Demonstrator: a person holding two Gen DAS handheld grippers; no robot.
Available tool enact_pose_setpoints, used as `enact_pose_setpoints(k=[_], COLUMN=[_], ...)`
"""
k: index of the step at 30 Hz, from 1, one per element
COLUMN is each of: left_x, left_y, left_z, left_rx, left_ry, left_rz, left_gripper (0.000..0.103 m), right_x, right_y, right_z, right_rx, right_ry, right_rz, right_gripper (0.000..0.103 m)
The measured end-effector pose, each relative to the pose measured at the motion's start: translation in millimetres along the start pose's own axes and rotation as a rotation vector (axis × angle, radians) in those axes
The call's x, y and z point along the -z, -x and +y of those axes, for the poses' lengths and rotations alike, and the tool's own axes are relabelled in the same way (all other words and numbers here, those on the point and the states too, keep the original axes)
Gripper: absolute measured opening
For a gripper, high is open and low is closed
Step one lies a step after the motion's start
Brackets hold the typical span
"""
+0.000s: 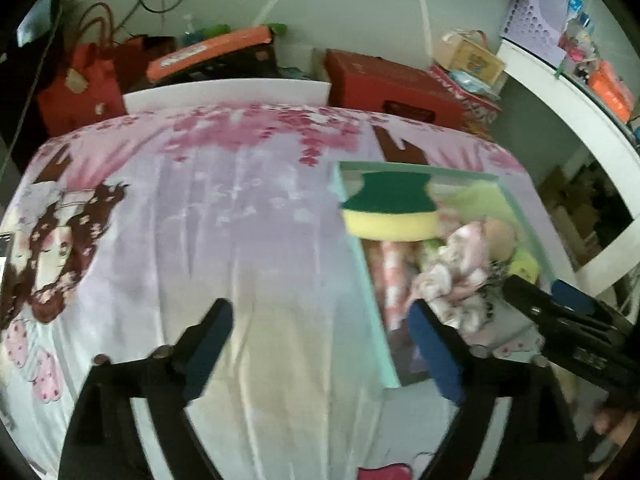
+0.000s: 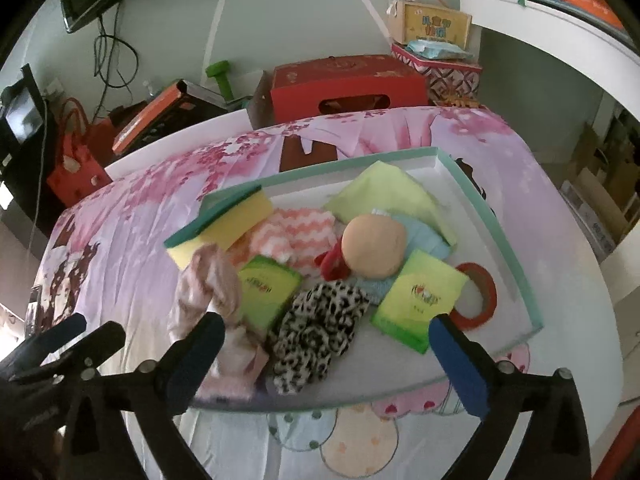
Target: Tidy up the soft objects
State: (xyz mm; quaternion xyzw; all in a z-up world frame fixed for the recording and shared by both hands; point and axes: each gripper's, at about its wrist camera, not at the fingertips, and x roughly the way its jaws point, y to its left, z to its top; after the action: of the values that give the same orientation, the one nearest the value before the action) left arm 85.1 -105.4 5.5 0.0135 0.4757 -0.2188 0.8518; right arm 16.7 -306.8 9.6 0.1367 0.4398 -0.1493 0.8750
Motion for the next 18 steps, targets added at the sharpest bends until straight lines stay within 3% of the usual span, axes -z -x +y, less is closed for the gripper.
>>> enact_pose_setpoints(k=[4, 18], left_x=[11, 54], left_y=[4, 22], left_z=[10, 18], left_rx=[-0.049, -0.178], left_ry=[0.015, -0.011], left_rz=[-0.029, -0.027], left_gripper=[0.101, 0.101], right_x=[15, 53], right_y=[9, 24], right_z=[6, 26], right_rx=[-0.006, -0.035], right_ry=[0.015, 0.061], right_rz=[-0.004, 0.029], right_gripper=[0.103, 0.103])
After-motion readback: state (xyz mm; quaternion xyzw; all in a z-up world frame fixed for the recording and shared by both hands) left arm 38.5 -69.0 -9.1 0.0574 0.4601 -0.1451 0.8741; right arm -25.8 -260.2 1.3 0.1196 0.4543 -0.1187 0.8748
